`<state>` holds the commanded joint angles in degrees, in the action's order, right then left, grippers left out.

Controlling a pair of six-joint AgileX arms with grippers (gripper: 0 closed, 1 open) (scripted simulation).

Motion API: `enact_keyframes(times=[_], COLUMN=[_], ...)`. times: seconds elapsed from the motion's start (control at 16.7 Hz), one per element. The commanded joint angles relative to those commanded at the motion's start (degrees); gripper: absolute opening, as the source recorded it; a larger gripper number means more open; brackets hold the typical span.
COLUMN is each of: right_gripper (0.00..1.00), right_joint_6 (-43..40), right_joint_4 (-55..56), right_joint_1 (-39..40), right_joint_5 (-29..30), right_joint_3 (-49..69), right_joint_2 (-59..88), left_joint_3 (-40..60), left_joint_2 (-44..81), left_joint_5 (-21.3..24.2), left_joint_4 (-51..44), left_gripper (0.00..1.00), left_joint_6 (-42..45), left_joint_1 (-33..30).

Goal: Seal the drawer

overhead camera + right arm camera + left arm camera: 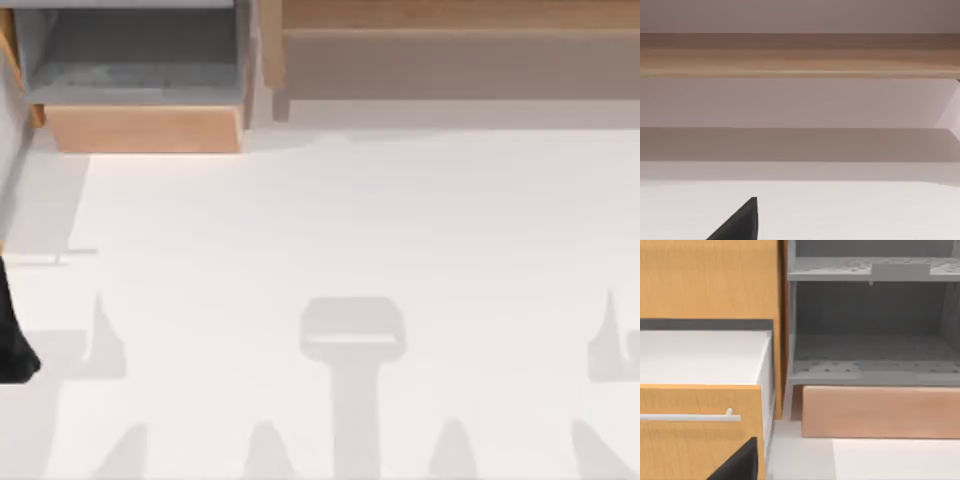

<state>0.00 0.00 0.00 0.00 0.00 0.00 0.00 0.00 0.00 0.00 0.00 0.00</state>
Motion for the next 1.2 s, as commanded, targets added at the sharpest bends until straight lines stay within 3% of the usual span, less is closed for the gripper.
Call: enact_keyframes(times=[0.3,0.9,1.2], right_gripper=[1.00,1.00,1.00], right_joint_6=[0.00,0.00,0.00], right_joint_4=[0.00,0.00,0.00], right_joint_1=[0.00,0.00,0.00], right_joint_5=[0.00,0.00,0.00], right_joint_3=[0.00,0.00,0.00], right_joint_2=[0.00,0.00,0.00], left_joint_3=[2.72,21.12,25.76], left_joint_2=[3.99,39.30,47.89], left_joint_5=[-1.91,-15.08,-18.45], left_joint_4=[2.37,18.33,22.36], left_gripper=[1.00,1.00,1.00], left_joint_6=[0.06,0.48,0.72], left_joint_1=[-1.95,-15.35,-18.75])
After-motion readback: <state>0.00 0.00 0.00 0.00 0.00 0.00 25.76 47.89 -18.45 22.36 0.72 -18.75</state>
